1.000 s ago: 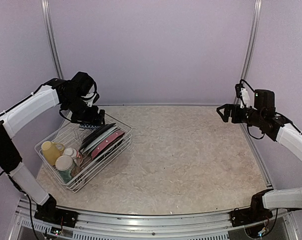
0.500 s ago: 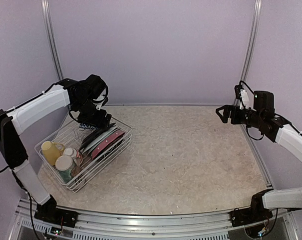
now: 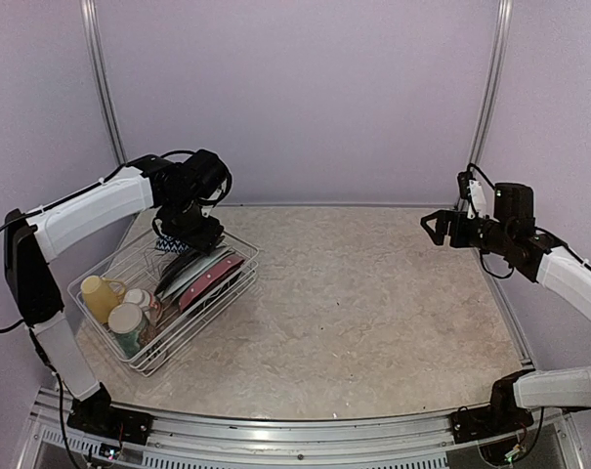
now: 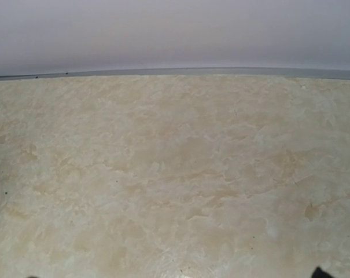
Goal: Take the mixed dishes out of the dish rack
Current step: Grab the plate from the dish rack.
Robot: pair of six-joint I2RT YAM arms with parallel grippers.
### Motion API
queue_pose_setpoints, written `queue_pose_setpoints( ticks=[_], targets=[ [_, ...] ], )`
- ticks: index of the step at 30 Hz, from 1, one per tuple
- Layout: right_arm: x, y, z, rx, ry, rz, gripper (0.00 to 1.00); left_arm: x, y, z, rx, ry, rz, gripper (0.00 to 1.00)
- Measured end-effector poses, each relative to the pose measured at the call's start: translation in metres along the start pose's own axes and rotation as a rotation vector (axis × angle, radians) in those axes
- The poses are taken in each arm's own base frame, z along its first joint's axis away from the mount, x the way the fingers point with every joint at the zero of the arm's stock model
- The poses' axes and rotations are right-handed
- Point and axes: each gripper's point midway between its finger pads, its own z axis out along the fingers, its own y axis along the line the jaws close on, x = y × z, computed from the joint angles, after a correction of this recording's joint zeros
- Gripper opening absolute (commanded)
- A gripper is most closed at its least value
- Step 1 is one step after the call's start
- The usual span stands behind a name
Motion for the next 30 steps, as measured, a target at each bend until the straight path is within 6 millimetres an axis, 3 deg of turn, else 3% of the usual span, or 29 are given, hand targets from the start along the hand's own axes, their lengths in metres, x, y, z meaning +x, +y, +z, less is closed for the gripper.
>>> queue_pose_setpoints(
  ticks=[11,20,30],
  targets=[
    [-0.001,0.004,0.001,-0.017,-0.013,0.005,1.0,0.006,0.03,0.009,-0.288,0.028,0.101,0.54],
    [0.009,0.003,0.004,-0.023,0.003,0.011,1.0,0.01,0.034,0.02,-0.367,0.065,0.157,0.38],
    [0.009,0.004,0.004,-0.026,-0.006,0.011,1.0,0.017,0.021,0.027,-0.385,0.1,0.224,0.18]
  ],
)
